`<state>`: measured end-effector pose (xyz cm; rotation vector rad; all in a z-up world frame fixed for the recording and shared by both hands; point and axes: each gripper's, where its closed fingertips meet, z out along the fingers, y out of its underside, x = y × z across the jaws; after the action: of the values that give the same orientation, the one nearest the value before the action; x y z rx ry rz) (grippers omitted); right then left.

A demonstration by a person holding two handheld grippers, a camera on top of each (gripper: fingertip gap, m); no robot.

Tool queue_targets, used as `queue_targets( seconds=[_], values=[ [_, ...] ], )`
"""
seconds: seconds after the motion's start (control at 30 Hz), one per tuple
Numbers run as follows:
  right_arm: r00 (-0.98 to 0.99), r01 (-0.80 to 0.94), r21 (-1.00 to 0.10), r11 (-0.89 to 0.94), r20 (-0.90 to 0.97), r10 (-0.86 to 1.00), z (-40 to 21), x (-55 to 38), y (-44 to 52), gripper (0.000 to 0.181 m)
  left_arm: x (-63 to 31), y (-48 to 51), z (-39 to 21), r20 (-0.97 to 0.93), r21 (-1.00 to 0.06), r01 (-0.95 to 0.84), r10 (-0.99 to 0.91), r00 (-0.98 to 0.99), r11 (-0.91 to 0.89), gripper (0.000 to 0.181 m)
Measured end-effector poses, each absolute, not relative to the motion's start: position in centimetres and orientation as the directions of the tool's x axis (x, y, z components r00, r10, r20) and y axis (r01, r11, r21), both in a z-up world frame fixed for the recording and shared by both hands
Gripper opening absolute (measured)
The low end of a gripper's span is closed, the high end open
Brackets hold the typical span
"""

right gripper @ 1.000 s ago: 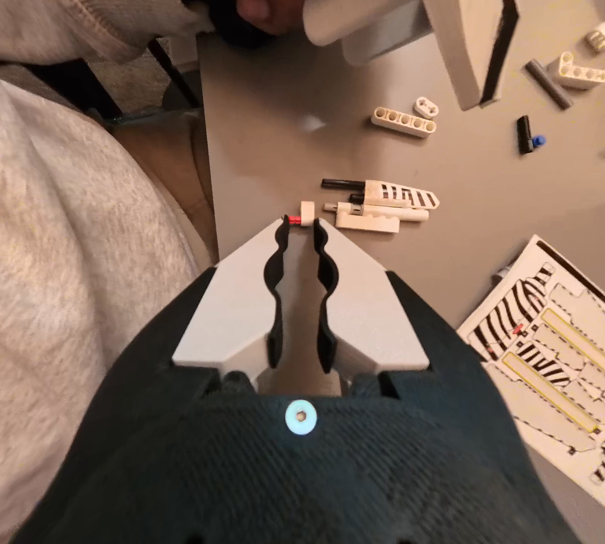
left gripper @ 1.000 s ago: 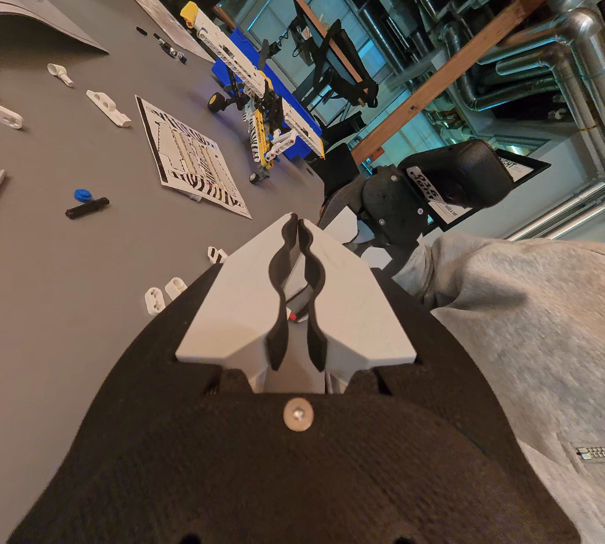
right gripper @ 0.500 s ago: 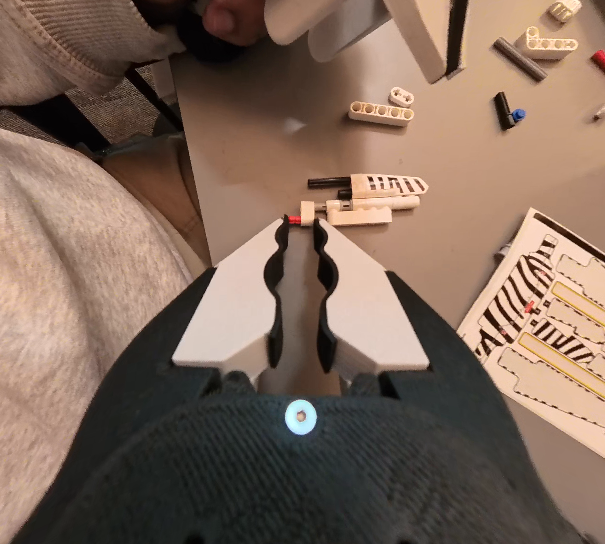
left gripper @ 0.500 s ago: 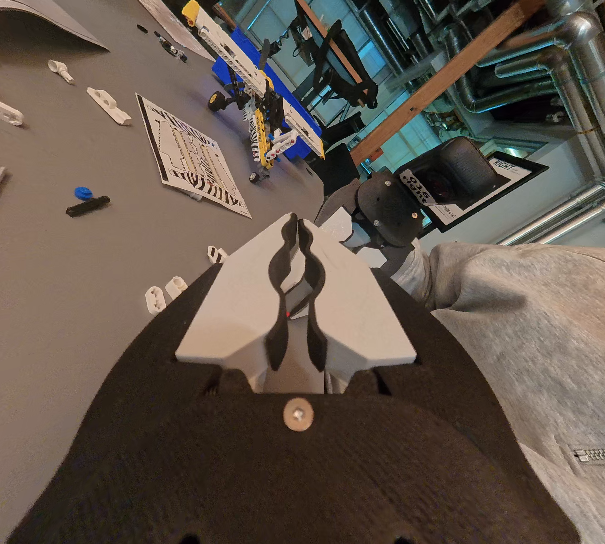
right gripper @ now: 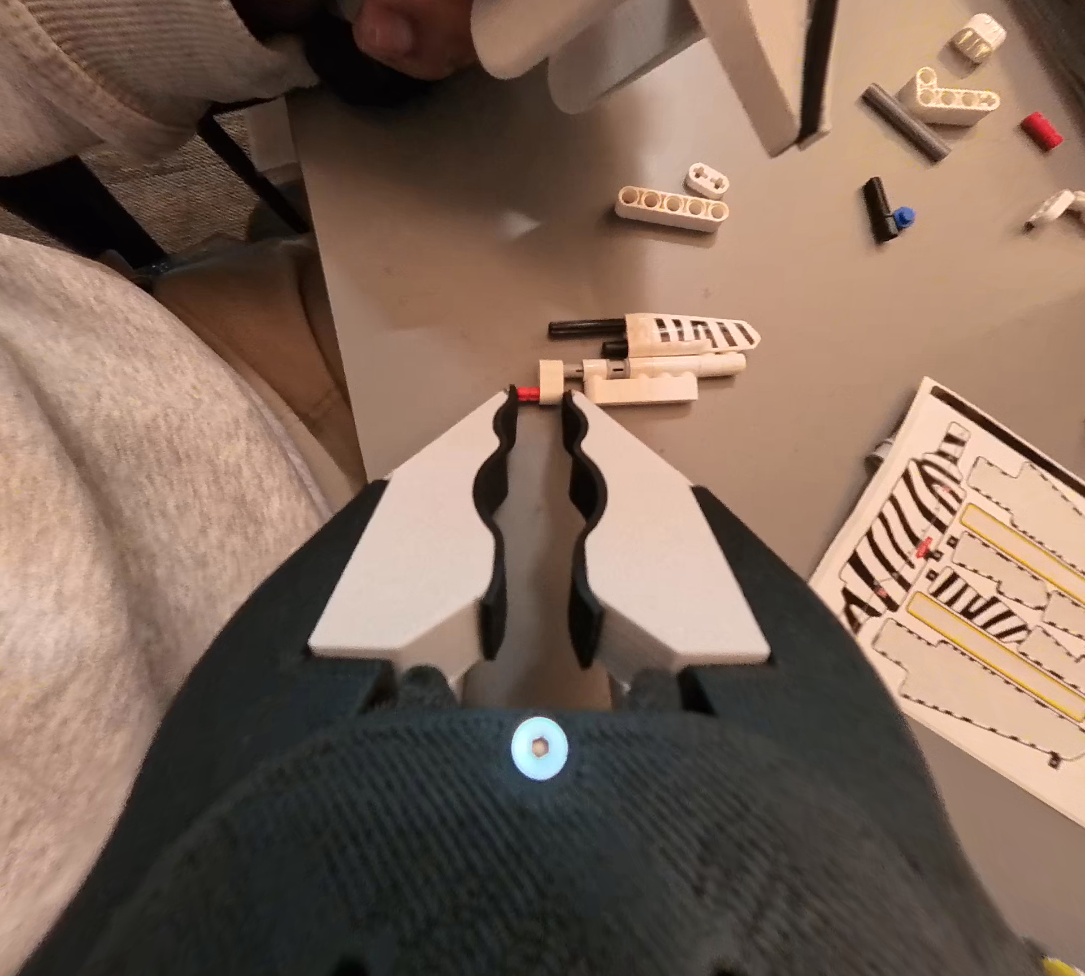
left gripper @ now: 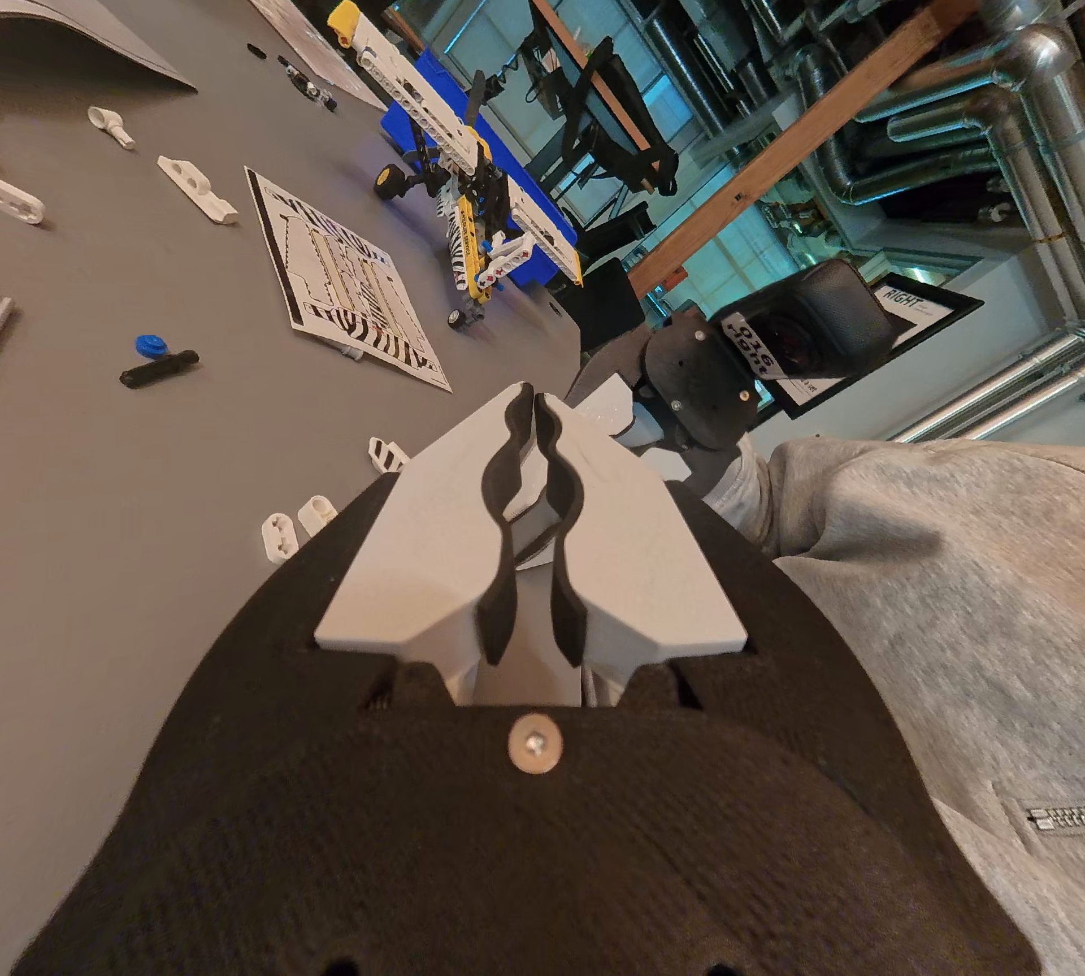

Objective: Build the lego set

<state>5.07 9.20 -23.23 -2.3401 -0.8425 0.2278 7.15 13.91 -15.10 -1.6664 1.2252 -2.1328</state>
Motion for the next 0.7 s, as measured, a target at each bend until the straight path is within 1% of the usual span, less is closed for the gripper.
queue_targets(
  seconds=[0.13,0.33,0.5,0.7],
  values=[
    [0.777,0.549,-0.606,-0.576,0.117,0.618,-23.28,5.31,9.36,0.014,7.16,13.89,-15.11,0.730,-0.682,-0.338,-0.581,-0.361,-0.648,0.000],
    [0.770,0.575,-0.597,-0.559,0.164,0.616,-23.32,5.37,9.42,0.015,7.15,13.89,-15.10,0.730,-0.682,-0.338,-0.580,-0.361,-0.648,0.000],
    [0.768,0.577,-0.592,-0.563,0.158,0.620,-23.24,5.30,9.05,0.024,7.16,13.89,-15.09,0.731,-0.682,-0.338,-0.579,-0.361,-0.649,0.000],
    [0.784,0.548,-0.628,-0.552,0.155,0.602,-22.39,5.34,9.36,0.026,7.17,13.89,-15.11,0.731,-0.682,-0.338,-0.579,-0.361,-0.649,0.000]
  ],
)
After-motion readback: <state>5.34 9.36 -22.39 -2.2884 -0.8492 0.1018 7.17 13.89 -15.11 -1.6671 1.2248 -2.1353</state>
